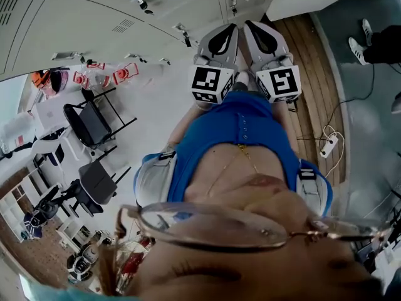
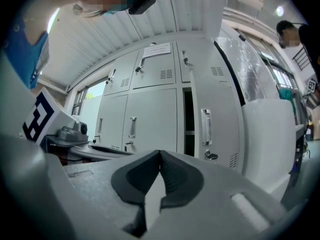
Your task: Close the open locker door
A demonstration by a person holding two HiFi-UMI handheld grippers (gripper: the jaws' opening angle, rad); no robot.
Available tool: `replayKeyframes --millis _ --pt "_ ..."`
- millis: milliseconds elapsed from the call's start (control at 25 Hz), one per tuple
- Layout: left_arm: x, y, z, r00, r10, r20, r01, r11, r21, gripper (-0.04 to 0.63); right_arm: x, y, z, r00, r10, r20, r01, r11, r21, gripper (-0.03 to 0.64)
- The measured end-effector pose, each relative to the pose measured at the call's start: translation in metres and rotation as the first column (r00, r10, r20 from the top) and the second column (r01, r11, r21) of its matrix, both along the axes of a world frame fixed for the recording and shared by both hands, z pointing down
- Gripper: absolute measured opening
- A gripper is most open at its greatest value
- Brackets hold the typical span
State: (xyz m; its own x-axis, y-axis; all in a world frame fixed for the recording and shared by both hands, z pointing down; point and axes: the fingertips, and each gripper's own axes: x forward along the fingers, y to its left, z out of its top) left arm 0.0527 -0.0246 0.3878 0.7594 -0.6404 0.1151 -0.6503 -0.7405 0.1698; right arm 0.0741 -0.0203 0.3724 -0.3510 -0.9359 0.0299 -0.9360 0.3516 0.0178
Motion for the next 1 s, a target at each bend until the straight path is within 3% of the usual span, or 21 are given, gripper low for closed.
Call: replayKeyframes --millis 360,600,1000 --pt "0.021 -0.026 0.006 0.997 -0.072 0.002 0.073 0.997 -0.003 -0.002 0.025 -0.025 0.001 0.998 -0.063 -0.015 0.063 0.998 0.003 0.002" --pt "0.015 -0.039 0.012 0.995 -0.094 0.024 0.095 0.995 -0.015 -0.002 0.034 -0.04 0.003 0.999 -0.045 -0.011 0.045 0.999 -0.004 0.002" --pt "0.026 -0.081 0.005 1.0 0.03 0.005 -0.03 0.999 -0.013 -0.002 0.047 -0.078 0.001 0.998 0.058 -0.022 -0.058 0.998 -0.006 0.002"
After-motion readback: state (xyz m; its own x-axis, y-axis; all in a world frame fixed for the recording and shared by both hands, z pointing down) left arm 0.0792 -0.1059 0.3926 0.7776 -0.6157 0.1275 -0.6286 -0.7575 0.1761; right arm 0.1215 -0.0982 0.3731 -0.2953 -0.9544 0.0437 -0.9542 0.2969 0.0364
